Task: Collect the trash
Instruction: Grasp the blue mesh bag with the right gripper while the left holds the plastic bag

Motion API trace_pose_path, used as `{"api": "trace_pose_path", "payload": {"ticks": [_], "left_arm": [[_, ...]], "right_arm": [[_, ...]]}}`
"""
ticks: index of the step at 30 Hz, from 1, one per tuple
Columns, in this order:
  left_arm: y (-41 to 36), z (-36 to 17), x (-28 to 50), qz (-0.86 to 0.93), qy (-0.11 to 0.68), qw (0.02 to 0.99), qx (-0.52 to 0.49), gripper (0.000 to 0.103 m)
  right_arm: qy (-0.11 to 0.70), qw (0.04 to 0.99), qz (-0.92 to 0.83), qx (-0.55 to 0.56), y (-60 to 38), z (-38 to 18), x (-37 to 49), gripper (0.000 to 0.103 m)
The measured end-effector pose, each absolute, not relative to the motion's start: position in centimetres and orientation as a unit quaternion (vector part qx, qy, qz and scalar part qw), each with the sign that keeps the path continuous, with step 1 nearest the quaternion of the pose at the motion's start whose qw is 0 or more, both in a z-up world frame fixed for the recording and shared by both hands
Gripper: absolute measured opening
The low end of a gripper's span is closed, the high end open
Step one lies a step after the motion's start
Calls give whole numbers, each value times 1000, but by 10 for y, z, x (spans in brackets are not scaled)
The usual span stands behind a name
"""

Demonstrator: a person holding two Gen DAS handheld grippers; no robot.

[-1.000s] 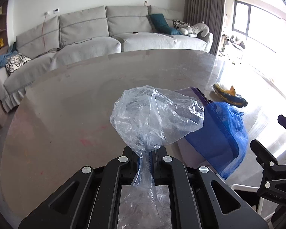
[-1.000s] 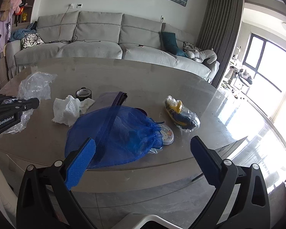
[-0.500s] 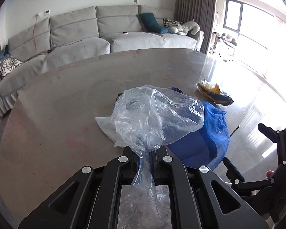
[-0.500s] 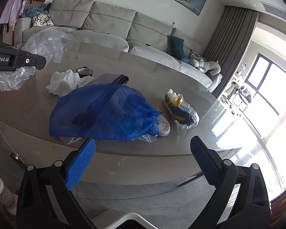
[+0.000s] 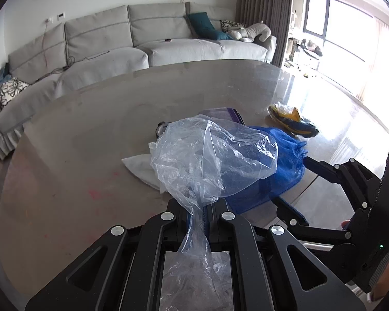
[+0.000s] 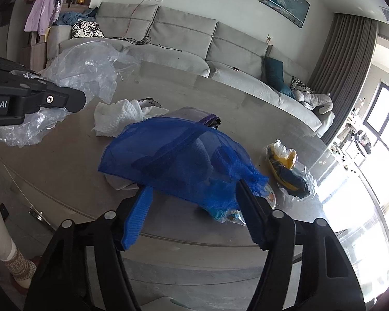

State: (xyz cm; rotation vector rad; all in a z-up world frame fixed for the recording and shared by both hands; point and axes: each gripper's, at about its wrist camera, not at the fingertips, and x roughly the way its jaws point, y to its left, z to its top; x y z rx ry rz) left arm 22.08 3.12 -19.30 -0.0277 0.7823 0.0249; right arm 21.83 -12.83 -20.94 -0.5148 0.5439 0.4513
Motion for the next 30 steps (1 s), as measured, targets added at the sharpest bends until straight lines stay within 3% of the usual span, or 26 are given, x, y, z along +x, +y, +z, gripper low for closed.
{"api": "trace_pose_path", "payload": {"ticks": [2,3,4,5,30], "left_arm": [[33,-193,221,11,382,924,-15,6],[33,-194,220,12,382,924,-17,6],[34,-193,221,12,383,924,-17,6],[34,-193,221,12,383,924,-17,6],[34,-151,184,0,334,942,-28,6]], "right_arm": [[278,900,232,-244,-128,-211,223,41],[279,898,235,-244,-128,-212,223,31],[281,898,235,-244,-126,-214,224,9],[288,895,241,-242,-126,-214,226,2],[209,931,244,-172,-138,-108,168,1]]}}
